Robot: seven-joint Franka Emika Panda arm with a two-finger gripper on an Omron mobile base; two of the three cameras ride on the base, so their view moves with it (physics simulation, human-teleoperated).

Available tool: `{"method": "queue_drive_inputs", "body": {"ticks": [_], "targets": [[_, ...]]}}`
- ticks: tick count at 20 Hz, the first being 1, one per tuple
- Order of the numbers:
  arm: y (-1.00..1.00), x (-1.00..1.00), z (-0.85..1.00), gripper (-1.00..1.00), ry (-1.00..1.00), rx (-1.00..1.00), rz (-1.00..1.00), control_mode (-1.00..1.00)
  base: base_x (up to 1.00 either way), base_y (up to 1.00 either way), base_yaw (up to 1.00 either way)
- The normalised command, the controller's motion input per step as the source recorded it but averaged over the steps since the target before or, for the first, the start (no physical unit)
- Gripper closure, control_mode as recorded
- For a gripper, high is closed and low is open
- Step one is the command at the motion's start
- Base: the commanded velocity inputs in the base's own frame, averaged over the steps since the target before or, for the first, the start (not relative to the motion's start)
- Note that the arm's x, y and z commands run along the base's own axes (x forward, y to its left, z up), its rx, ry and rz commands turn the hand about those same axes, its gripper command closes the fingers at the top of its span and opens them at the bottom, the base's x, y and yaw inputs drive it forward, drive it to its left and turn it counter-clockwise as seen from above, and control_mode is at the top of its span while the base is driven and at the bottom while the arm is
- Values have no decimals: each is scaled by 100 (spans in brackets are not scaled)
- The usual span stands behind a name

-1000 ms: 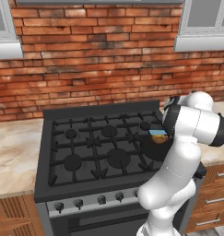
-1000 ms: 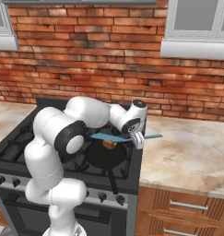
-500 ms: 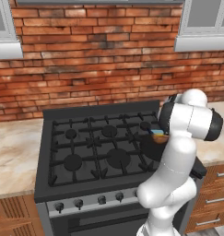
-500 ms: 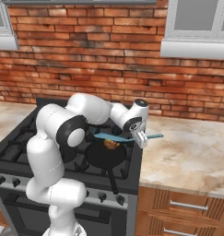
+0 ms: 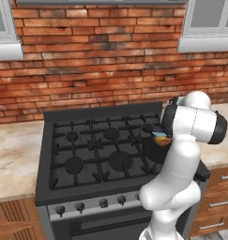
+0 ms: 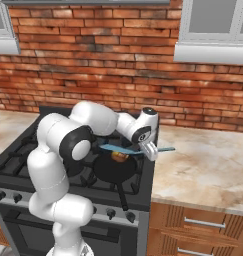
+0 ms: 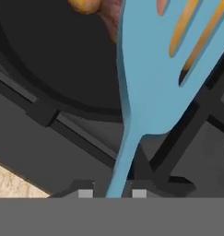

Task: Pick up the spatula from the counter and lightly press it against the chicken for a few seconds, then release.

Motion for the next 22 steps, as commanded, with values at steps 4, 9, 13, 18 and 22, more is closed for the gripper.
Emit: {"method": "queue_drive_inputs", "body": {"ticks": [4,9,13,18,22], "targets": [[23,-30,-29,100,0,-6,4,-100,0,0,0],[17,-28,-28,100,0,-6,5,-100,0,0,0],[10,-27,-27,100,0,-6,5,-100,0,0,0],[5,-25,-27,100,0,-5,5,-100,0,0,0],[2,-28,-24,100,0,-5,5,-100,0,0,0]]}}
